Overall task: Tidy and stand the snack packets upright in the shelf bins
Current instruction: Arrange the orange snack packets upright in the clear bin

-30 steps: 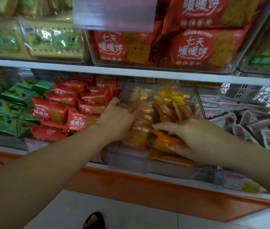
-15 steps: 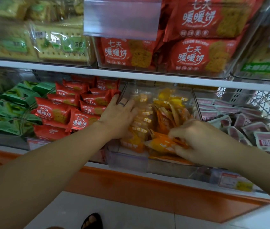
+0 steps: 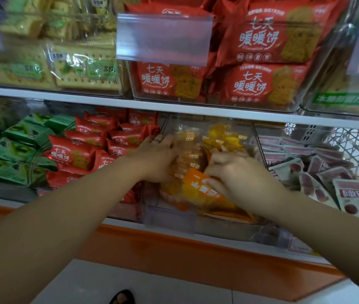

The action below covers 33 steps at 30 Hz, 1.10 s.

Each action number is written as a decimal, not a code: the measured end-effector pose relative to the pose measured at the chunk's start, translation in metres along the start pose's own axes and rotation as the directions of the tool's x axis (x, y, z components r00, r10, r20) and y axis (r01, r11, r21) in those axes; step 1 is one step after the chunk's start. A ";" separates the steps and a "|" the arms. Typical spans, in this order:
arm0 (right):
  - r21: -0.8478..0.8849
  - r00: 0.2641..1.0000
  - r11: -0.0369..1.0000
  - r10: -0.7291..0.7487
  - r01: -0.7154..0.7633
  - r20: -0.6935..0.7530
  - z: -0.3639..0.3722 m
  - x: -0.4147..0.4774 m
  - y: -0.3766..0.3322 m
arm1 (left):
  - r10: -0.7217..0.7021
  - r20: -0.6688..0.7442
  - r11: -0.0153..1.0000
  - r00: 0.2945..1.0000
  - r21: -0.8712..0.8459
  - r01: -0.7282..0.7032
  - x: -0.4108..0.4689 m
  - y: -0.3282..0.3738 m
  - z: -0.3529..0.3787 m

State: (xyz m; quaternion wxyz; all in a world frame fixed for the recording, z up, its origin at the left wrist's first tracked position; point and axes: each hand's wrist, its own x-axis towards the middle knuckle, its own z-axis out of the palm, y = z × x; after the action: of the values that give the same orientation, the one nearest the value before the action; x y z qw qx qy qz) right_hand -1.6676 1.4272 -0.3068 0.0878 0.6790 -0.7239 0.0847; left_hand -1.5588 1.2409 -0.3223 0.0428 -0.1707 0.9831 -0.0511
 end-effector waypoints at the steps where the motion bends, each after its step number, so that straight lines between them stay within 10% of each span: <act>1: -0.024 0.999 1.000 -0.009 0.010 0.034 0.002 0.005 -0.001 | 0.005 -0.002 1.000 1.000 -0.013 -0.005 0.000 -0.002 0.000; 13: 0.057 0.964 0.987 0.135 -0.151 0.229 0.020 0.027 0.011 | 0.133 -0.183 0.979 0.974 0.177 -0.100 -0.018 0.003 0.011; 19: 0.108 0.965 0.980 0.138 -0.165 0.223 0.023 0.028 0.009 | 0.079 0.076 0.966 0.994 -0.251 -0.057 -0.029 0.003 -0.003; 33: 0.656 0.972 0.717 0.162 -0.235 0.171 0.004 0.010 0.012 | 0.061 0.025 0.928 0.998 -0.369 -0.048 -0.033 0.002 -0.005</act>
State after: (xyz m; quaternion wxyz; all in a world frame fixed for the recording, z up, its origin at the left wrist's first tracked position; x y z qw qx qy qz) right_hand -1.6798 1.4175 -0.3082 -0.2095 0.5866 -0.7164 0.3144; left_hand -1.5291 1.2546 -0.3151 0.0291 -0.1494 0.9786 0.1383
